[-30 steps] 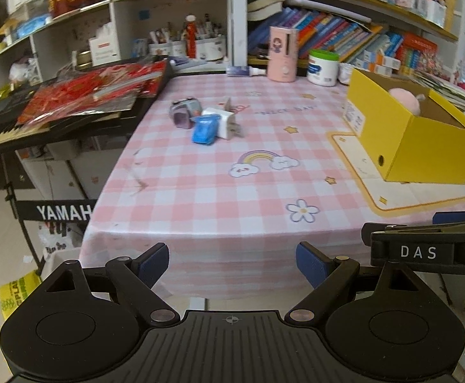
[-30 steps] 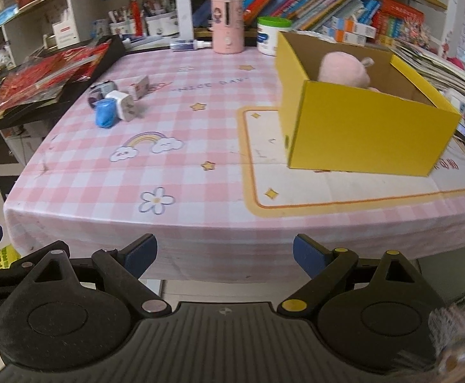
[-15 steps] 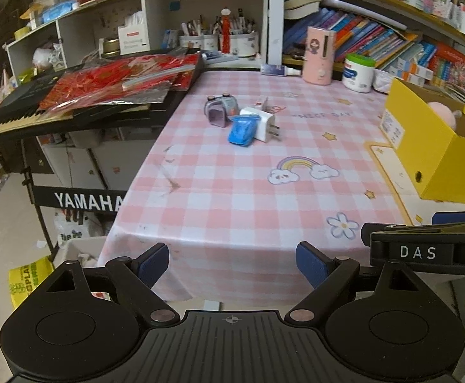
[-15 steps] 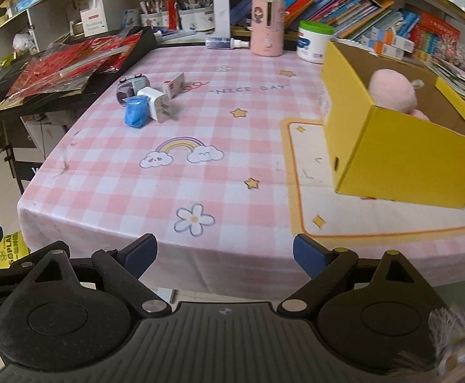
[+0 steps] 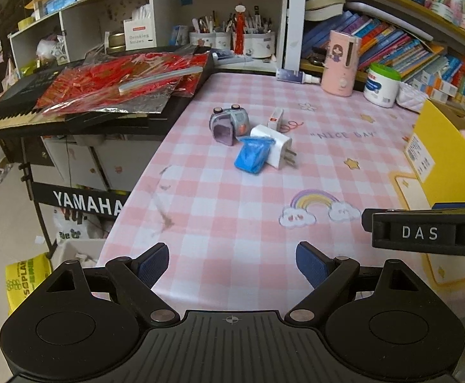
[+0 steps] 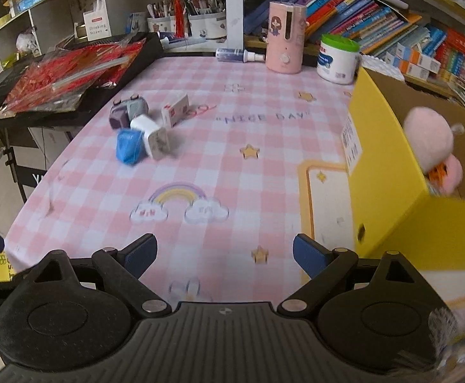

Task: Organize objects
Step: 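Withdraw both tools from the box toward the remaining table items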

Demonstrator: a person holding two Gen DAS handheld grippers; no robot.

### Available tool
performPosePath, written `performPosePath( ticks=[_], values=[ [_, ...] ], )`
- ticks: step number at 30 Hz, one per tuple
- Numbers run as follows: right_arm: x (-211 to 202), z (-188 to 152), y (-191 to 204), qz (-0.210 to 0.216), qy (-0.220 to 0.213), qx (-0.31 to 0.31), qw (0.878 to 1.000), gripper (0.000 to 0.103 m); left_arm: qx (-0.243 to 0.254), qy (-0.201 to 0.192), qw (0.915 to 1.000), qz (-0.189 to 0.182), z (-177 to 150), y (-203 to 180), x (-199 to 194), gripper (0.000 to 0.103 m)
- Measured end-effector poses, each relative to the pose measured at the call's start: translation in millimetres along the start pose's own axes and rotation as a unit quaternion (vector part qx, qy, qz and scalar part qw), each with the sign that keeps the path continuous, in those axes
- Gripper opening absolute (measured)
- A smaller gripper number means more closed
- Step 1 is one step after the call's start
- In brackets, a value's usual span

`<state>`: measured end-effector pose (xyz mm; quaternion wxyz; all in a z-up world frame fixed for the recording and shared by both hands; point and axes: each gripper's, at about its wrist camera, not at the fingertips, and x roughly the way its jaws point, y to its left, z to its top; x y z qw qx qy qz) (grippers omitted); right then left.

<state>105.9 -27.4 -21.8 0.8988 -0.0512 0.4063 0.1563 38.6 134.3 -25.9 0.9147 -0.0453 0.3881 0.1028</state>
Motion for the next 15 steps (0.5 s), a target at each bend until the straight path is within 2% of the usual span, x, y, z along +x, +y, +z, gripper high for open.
performPosePath(
  ticks=[15],
  values=[
    [43, 53, -13, 0.028, -0.007, 0.0, 1.0, 0.089, -0.007, -0.001, 0.9999, 0.008, 38, -10, 36, 0.088]
  ],
)
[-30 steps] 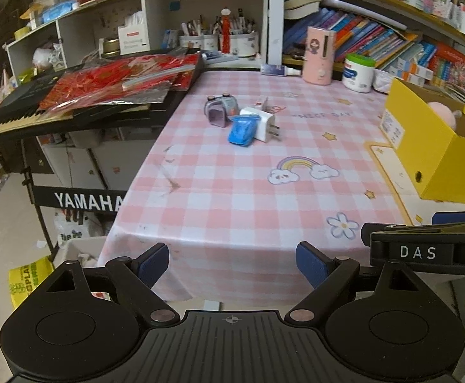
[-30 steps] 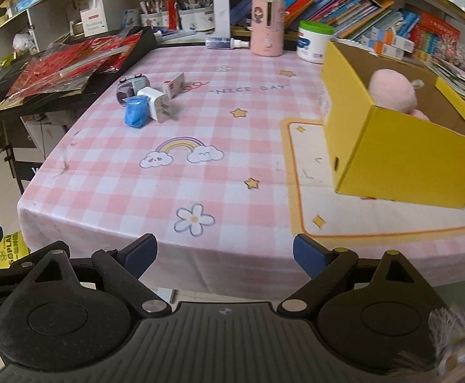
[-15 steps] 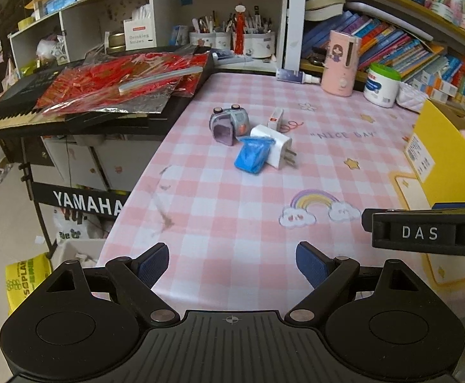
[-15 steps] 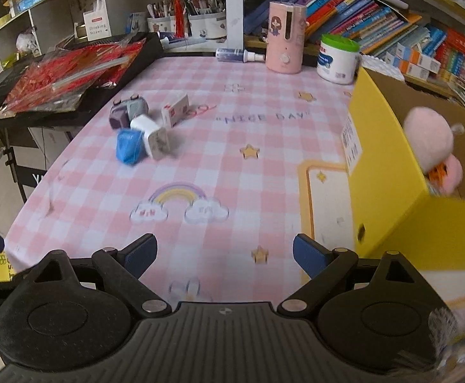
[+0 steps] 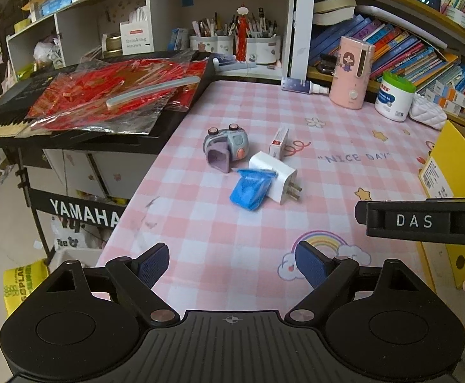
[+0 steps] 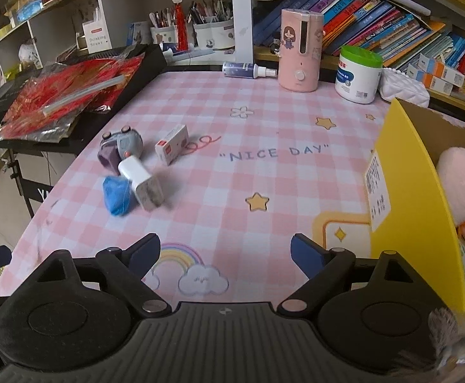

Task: Organize objects
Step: 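Withdraw both tools from the box toward the remaining table items, then grasp the blue pouch with the left gripper while the right grasps the white charger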

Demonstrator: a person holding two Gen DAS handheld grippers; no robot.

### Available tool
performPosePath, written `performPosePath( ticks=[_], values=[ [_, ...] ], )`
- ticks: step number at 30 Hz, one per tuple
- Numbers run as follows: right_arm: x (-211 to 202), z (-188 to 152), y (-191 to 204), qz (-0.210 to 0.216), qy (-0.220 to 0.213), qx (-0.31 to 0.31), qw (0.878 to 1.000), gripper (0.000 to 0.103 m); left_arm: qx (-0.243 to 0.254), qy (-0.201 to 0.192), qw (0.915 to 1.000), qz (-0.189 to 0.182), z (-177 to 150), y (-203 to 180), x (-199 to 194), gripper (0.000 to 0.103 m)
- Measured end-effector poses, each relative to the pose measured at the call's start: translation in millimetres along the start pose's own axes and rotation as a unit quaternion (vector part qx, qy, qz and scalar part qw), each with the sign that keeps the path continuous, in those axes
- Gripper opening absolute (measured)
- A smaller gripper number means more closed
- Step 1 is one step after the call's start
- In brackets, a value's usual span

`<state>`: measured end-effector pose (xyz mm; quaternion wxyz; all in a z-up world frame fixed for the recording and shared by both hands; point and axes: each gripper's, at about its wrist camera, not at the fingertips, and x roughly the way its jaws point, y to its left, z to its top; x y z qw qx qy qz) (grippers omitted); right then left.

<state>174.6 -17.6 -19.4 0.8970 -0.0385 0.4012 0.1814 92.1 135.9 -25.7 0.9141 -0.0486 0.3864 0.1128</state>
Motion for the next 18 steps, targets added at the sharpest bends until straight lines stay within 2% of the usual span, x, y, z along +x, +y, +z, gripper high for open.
performPosePath(
  ticks=[18],
  values=[
    [31, 32, -11, 0.006, -0.002, 0.001, 1.0, 0.089, -0.001, 0.011, 0.9998, -0.014, 24, -12, 37, 0.086]
  ],
)
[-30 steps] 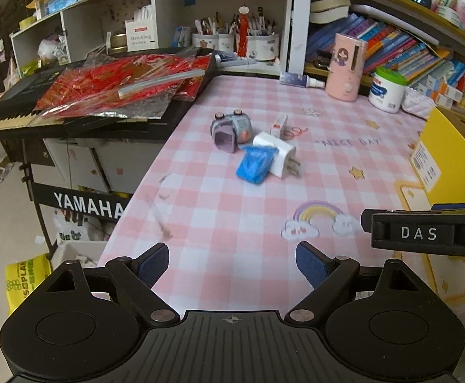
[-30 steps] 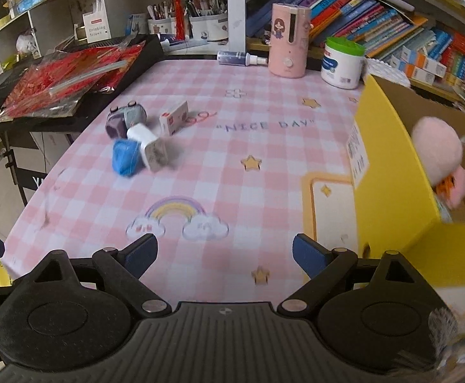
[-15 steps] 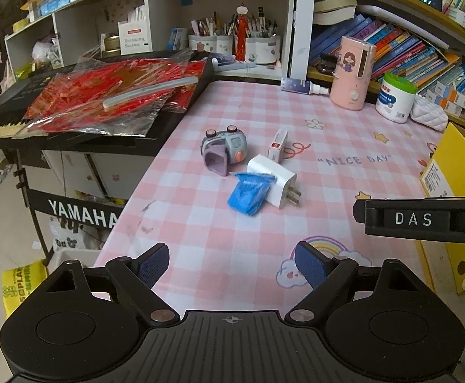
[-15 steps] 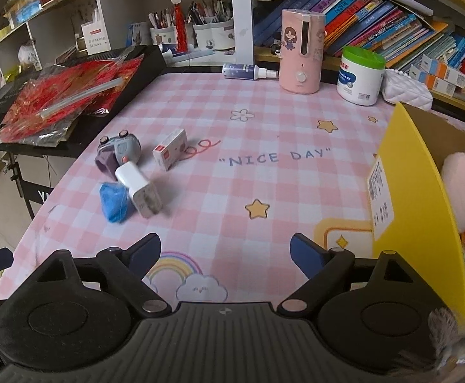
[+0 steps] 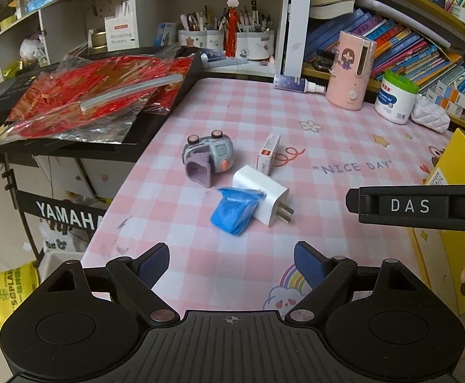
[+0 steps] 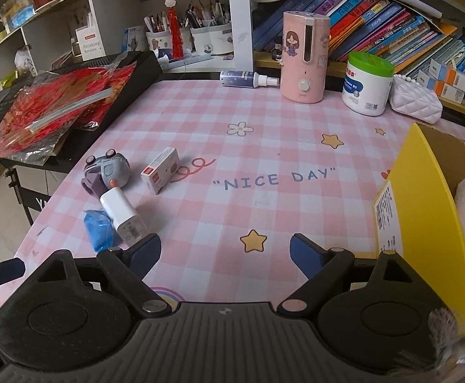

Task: Organize objects
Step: 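Grasp the blue pouch with the left gripper while the right grasps the white charger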

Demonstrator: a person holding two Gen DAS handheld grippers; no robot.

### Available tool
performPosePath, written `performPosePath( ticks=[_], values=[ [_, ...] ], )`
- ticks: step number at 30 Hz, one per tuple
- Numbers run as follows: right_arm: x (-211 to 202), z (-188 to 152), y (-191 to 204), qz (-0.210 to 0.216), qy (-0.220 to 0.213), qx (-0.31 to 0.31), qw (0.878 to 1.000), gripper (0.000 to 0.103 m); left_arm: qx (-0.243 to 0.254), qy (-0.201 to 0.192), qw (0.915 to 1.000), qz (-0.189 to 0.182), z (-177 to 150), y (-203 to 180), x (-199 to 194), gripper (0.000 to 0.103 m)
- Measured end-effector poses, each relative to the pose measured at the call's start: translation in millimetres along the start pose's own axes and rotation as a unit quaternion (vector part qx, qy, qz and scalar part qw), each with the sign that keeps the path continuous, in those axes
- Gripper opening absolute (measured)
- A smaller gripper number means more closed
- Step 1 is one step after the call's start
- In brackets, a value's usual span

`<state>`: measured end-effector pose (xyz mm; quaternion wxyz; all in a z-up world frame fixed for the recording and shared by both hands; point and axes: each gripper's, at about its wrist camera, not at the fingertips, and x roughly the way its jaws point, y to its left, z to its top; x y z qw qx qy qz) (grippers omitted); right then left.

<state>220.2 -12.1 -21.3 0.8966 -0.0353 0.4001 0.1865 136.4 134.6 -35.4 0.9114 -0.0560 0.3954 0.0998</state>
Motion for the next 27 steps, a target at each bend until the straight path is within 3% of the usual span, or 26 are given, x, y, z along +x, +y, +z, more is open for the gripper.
performPosePath(
  ticks=[19, 21, 27],
  values=[
    [17, 21, -8, 0.017, -0.015, -0.011, 1.0, 0.089, 0.016, 0.004, 0.9998, 0.007, 22, -12, 42, 0.071],
    [19, 23, -8, 0.023, -0.016, -0.013, 1.0, 0.089, 0.022, 0.01, 0.9997, 0.011, 23, -12, 49, 0.061],
    [26, 26, -5, 0.032, -0.011, -0.022, 0.999, 0.089, 0.031, 0.024, 0.9993, 0.0, 25, -11, 64, 0.054]
  ],
)
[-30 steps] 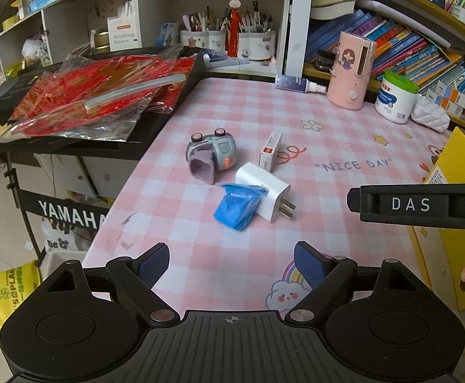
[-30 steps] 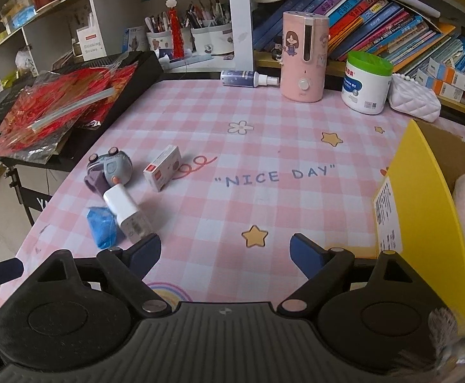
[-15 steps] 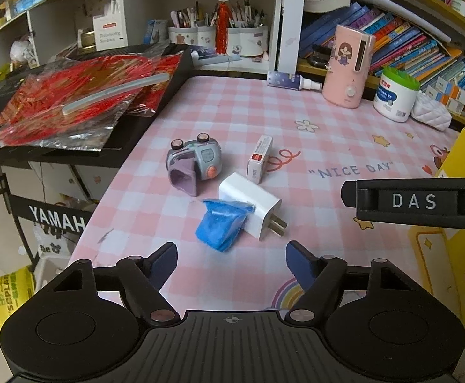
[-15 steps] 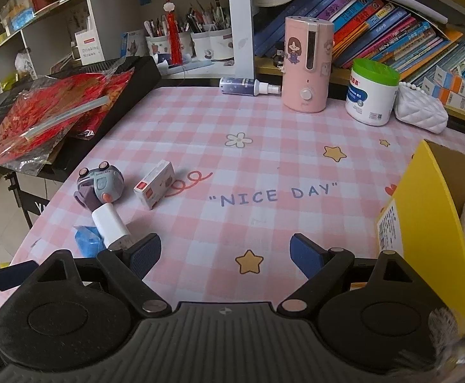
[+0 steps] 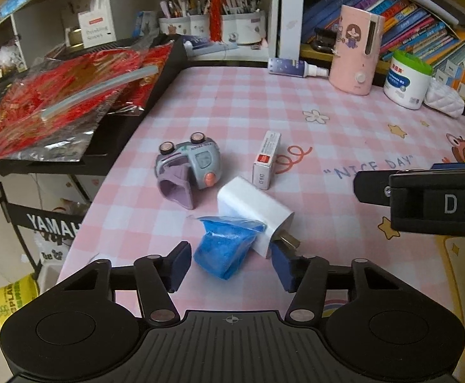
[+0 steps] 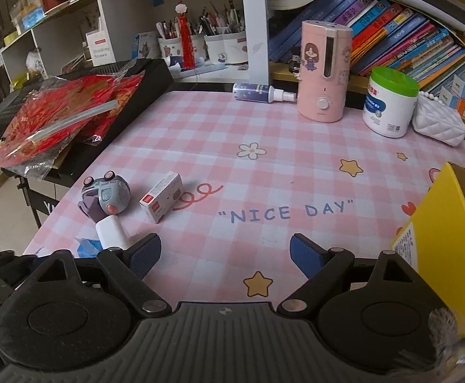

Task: Organize objects
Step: 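Grasp the blue pouch with the left gripper while the right grasps the white charger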

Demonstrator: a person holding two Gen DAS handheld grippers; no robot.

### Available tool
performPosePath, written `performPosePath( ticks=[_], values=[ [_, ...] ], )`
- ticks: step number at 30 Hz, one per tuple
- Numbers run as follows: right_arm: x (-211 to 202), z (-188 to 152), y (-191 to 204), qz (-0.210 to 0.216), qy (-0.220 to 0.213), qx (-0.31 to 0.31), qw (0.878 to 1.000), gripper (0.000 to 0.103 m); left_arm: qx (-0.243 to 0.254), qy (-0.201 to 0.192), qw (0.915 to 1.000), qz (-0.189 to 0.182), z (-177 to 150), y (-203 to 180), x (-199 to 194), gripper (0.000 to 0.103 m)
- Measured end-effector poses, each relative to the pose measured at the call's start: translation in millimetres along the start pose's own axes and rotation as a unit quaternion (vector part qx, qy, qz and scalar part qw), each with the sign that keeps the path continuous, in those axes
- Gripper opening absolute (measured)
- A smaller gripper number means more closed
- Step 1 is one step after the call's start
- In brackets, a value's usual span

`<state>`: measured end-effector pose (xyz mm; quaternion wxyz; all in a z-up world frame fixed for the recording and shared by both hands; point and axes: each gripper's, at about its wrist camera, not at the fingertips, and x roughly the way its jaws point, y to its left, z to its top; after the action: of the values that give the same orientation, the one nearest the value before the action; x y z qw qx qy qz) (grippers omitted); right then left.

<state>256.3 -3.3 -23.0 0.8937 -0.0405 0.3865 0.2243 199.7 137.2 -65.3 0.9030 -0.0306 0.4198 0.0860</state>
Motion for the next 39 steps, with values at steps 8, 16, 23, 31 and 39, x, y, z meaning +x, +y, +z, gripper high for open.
performPosePath(
  ticks=[8, 16, 23, 31, 39],
  values=[
    [6, 3, 4, 0.018, 0.004, -0.013, 1.0, 0.089, 0.001, 0.001, 0.9998, -0.018, 3, 2, 7, 0.031],
    [15, 6, 18, 0.053, 0.009, -0.027, 0.998, 0.089, -0.035, 0.004, 0.9993, -0.013, -7, 17, -11, 0.03],
    [38, 10, 51, 0.097, 0.025, -0.068, 0.993, 0.079, -0.06, 0.011, 0.9981, 0.013, -15, 35, -21, 0.03],
    [74, 10, 78, 0.105, 0.053, -0.12, 0.986, 0.057, -0.075, 0.01, 0.997, 0.02, -21, 44, -31, 0.03],
    [69, 3, 74, 0.101, 0.05, -0.125, 0.986, 0.025, -0.067, -0.001, 0.9977, 0.009, -21, 42, -43, 0.03]
  ],
)
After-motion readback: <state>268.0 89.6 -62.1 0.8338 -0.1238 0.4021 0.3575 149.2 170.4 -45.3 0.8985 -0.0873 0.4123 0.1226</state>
